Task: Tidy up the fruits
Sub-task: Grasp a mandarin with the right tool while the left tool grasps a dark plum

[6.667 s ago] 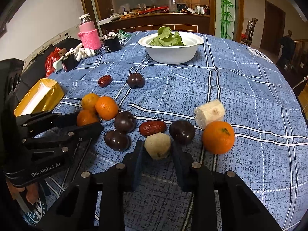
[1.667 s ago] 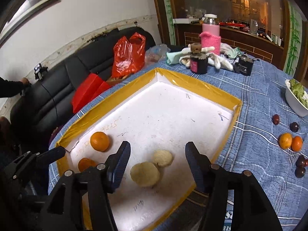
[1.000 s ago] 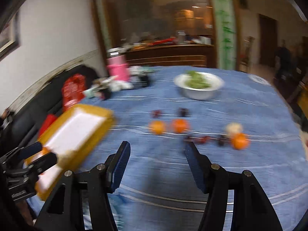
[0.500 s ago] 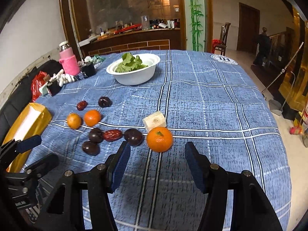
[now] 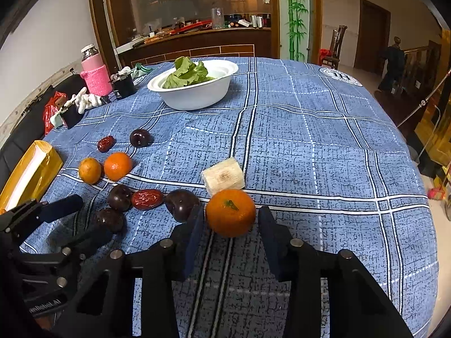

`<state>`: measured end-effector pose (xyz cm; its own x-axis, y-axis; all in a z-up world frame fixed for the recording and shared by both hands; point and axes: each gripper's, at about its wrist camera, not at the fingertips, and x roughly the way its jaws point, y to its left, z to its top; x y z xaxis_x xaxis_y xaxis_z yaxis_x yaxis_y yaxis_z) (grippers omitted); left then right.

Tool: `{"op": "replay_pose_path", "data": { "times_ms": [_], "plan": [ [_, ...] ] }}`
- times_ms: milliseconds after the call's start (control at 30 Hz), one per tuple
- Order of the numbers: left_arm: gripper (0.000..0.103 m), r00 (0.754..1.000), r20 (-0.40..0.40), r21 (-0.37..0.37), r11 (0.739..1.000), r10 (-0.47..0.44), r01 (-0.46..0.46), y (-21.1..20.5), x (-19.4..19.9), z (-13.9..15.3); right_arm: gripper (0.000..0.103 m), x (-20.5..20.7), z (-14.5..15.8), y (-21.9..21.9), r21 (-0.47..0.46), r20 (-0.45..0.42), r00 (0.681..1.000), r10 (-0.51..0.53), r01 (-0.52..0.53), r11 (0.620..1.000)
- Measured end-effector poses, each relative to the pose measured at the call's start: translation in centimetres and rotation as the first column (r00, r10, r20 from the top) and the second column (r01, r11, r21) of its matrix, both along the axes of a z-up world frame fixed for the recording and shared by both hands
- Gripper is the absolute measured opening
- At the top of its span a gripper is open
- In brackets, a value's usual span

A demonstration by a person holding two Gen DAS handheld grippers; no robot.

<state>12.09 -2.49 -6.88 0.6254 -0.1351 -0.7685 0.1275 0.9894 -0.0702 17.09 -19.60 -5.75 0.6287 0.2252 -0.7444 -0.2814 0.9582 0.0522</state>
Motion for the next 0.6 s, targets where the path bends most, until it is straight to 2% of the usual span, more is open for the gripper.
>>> {"op": "replay_pose_path", "data": {
  "times_ms": [167, 267, 433, 500, 600],
  "plan": [
    [0.058, 1.0, -0.016, 0.003, 1.0, 0.002, -0.002, -0.33, 0.56, -0.48, 0.042, 0.5, -0.33, 0.03, 0.005, -0.025, 1.0, 0.002, -0.002, 1.0],
    [0.048, 1.0, -0.017, 0.034, 0.999, 0.012, -0.012, -0.62, 0.68, -0.52, 0.041, 0.64, -0.49, -0.02, 0.01, -0.035, 0.999, 0.002, -0.002, 1.0],
    [0.035, 1.0, -0.013, 0.036, 0.999, 0.011, -0.011, -0.64, 0.62, -0.43, 0.039, 0.56, -0.54, 0.13, 0.008, -0.037, 0.999, 0.004, -0.004, 1.0],
    [0.025, 1.0, -0.009, 0.035, 0.999, 0.009, -0.009, -0.59, 0.53, -0.28, 0.038, 0.53, -0.53, 0.1, 0.011, -0.037, 0.999, 0.004, -0.003, 1.0],
    [0.023, 1.0, -0.014, 0.018, 1.0, 0.005, -0.005, -0.19, 0.44, 0.06, 0.038, 0.38, -0.49, 0.11, 0.009, -0.037, 0.999, 0.001, -0.001, 1.0]
  ]
}}
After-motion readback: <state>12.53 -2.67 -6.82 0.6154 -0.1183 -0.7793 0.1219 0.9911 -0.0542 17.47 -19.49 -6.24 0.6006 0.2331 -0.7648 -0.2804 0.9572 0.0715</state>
